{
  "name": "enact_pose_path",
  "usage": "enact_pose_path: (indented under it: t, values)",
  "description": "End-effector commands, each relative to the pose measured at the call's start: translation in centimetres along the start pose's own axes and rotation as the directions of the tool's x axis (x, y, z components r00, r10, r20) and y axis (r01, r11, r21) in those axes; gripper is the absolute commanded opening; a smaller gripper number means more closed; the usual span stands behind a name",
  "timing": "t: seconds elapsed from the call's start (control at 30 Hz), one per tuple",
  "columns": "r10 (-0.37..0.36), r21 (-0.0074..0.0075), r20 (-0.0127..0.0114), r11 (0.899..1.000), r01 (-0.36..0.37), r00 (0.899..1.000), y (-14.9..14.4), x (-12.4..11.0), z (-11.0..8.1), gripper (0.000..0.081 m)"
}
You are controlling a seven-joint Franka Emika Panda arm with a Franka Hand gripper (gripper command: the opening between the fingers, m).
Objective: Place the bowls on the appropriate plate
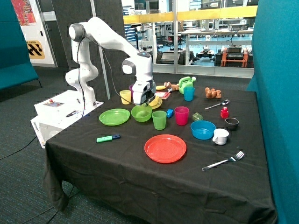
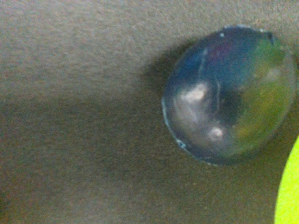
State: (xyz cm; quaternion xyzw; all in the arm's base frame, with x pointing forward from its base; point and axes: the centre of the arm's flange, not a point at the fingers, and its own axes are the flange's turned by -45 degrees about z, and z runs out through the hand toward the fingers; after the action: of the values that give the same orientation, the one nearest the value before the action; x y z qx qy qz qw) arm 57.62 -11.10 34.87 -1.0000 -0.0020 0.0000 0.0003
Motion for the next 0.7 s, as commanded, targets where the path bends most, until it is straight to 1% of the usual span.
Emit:
enact_pose_path:
  t: [0.0, 0.23, 0.3, 0.43, 0.53, 0.67]
  values:
    - [-0.031, -0.0006, 0.0001, 1.0, 0.031, 1.0, -0.9, -0.1, -2.1, 0.0]
    - [-0.06, -0.0006, 0.0001, 0.998, 0.06, 0.998, -2.0, -1.7, -3.0, 0.0]
    - [-0.067, -0.0006, 0.0001, 0.998, 0.067, 0.998, -2.4, -2.7, -3.2, 0.0]
    - [-0.075, -0.0006, 0.0001, 0.997, 0.075, 0.997, -2.7, -3.7, -3.4, 0.0]
    - [-0.077, -0.0006, 0.0001, 0.997, 0.077, 0.997, -2.8, -4.9, -3.5, 0.0]
    - [-0.08, -0.0006, 0.0001, 0.997, 0.08, 0.997, -2.9, -5.7, -3.5, 0.0]
